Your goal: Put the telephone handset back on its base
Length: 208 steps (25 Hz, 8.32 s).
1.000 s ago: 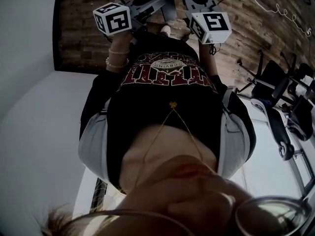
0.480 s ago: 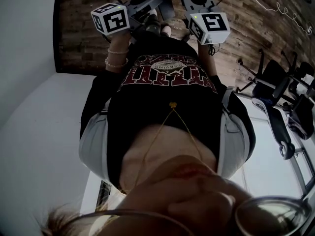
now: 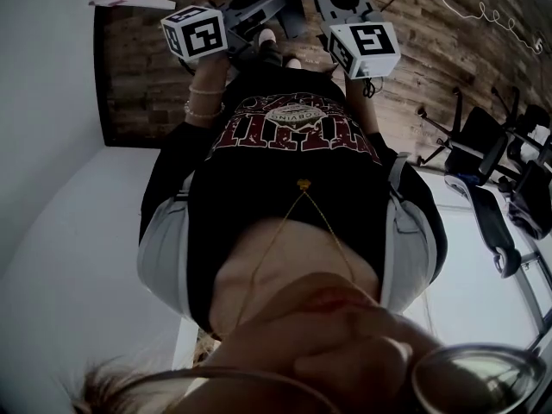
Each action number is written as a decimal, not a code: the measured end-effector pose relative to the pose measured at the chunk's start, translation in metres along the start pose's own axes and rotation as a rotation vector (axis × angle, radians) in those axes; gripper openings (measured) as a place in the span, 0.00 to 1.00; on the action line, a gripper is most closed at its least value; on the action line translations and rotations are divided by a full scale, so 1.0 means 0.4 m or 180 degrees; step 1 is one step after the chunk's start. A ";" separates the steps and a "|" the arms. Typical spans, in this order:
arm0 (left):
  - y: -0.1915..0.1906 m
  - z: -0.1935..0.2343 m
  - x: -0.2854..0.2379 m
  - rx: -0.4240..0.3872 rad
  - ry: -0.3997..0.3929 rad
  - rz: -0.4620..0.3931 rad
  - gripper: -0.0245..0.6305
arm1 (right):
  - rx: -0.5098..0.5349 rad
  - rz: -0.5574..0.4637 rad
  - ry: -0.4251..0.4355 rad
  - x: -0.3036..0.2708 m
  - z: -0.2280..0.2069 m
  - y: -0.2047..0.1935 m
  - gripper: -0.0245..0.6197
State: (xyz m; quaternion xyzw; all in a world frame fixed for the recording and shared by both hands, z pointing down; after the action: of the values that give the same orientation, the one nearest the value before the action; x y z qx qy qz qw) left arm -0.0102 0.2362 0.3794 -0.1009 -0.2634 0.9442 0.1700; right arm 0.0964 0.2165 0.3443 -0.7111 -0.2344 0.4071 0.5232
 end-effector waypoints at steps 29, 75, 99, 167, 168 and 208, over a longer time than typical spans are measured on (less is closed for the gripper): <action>0.226 0.178 -0.032 0.0121 -0.0162 0.0085 0.16 | -0.0134 0.0019 -0.0307 -0.258 -0.073 0.055 0.07; 0.402 0.319 -0.286 0.0391 0.0790 -0.1008 0.16 | 0.0132 0.0233 0.1064 -0.516 -0.407 0.124 0.07; 0.557 0.471 -0.265 0.0431 0.0773 -0.0948 0.16 | 0.0168 0.0295 0.0971 -0.709 -0.416 0.162 0.07; 0.471 0.569 -0.122 0.0722 0.2186 -0.2912 0.16 | 0.1261 0.0572 0.3778 -0.990 -0.198 0.205 0.07; 0.465 0.577 -0.119 0.0750 0.2198 -0.2909 0.16 | 0.1265 0.0581 0.3786 -0.994 -0.196 0.203 0.07; 0.393 0.728 -0.059 0.1163 0.1970 -0.2683 0.16 | 0.1244 0.0813 0.3523 -1.053 -0.155 0.165 0.07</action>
State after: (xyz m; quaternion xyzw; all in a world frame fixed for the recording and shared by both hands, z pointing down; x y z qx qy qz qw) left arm -0.1120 -0.0337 0.5431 -0.2283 -0.0507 0.7510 0.6174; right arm -0.0939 -0.1603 0.4309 -0.7306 0.2393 0.0714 0.6355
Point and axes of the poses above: the fingertips, and each gripper's own axes: x backward along the fingers, z to its left, y out of its top, the point moved 4 cm from there along x, backward along the fingers
